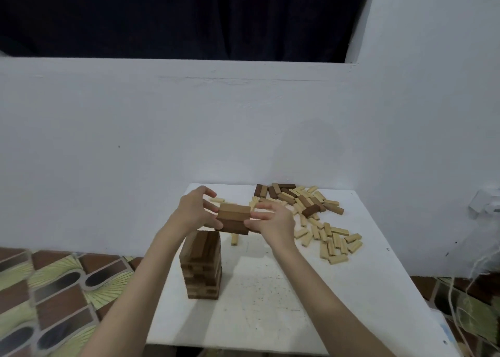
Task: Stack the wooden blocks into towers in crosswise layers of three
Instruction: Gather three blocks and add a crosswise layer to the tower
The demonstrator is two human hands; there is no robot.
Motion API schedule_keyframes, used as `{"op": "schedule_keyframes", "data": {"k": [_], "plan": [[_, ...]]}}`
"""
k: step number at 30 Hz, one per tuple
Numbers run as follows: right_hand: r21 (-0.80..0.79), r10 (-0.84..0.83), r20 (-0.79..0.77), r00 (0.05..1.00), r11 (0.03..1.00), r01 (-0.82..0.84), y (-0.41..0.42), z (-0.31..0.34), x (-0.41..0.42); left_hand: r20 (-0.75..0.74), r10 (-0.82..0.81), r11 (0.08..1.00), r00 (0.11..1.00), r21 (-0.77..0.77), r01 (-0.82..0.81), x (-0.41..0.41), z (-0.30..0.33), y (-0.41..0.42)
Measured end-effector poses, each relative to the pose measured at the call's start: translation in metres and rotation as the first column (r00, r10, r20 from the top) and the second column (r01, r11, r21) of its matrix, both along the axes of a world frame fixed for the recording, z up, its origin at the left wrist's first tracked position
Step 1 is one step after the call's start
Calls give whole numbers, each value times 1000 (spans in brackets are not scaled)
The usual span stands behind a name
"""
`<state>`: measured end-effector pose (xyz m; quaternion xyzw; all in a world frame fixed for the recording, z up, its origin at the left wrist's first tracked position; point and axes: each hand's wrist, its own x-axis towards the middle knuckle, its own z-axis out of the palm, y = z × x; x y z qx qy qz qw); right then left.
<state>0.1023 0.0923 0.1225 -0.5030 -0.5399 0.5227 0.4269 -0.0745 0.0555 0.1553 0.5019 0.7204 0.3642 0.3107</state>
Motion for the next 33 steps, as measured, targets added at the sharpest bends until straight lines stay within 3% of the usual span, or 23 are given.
{"op": "schedule_keyframes", "data": {"k": [14,33], "plan": [[-22,77,50,996,997,-76,-41,-7,-49,-7,41,995,999,-87,-41,-44,-5,-49],[24,72,166,983,997,-77,-46,-12,-54,39,21,993,999,-116,-16,-44,-15,-51]]}}
